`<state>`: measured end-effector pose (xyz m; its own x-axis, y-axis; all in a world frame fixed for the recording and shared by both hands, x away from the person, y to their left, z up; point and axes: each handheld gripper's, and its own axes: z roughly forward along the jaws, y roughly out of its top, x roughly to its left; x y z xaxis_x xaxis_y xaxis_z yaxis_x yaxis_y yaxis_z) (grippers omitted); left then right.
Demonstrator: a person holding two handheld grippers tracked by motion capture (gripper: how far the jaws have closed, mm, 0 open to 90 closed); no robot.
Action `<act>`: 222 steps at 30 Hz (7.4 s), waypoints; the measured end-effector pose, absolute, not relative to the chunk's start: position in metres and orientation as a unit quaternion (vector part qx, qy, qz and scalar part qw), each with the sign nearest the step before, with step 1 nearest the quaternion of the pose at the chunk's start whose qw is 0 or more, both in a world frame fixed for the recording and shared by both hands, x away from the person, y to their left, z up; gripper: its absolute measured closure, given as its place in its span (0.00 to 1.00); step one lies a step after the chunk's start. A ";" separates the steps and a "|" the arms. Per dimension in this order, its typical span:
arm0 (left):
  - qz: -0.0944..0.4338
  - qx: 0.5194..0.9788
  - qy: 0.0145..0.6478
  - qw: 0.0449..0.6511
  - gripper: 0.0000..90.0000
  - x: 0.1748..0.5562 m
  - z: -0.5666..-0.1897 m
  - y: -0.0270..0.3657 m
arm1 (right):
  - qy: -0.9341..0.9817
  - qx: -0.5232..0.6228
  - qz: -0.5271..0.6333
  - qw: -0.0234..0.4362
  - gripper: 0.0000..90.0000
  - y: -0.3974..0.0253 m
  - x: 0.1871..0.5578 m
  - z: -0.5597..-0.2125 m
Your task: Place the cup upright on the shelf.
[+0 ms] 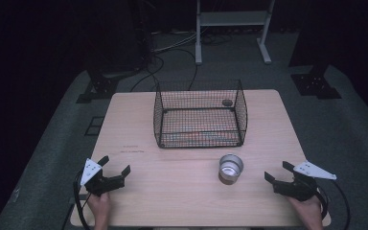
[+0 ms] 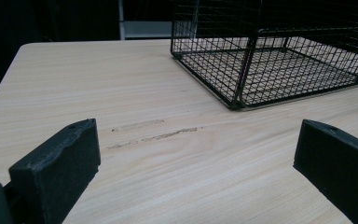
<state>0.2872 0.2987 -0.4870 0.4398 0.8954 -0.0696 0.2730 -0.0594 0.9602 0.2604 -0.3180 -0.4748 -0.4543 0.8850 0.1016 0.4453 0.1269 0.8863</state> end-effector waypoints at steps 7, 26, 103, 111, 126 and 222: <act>0.296 0.665 0.439 0.527 0.00 0.287 -0.487 0.299 | 0.719 0.460 0.465 0.235 0.10 -0.312 0.260 -0.473; 0.296 0.664 0.439 0.528 0.00 0.287 -0.487 0.299 | 0.742 0.432 0.464 0.220 0.10 -0.292 0.253 -0.472; 0.297 0.662 0.439 0.529 0.00 0.287 -0.487 0.299 | 0.779 0.395 0.445 0.197 0.05 -0.190 0.286 -0.476; 0.297 0.662 0.439 0.529 0.00 0.287 -0.487 0.299 | 0.777 0.397 0.442 0.208 0.18 -0.187 0.288 -0.470; 0.297 0.662 0.439 0.529 0.00 0.286 -0.487 0.300 | 0.789 0.361 0.461 0.187 0.20 -0.184 0.289 -0.442; 0.297 0.661 0.437 0.533 0.00 0.287 -0.487 0.300 | 0.807 0.345 0.431 0.211 0.20 -0.137 0.404 -0.309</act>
<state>0.2865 0.3000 -0.4868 0.4417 0.8941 -0.0734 0.2603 -0.0495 0.9642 0.4040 -0.1371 -0.3089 -0.6727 0.7387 -0.0428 0.3749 0.3902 0.8409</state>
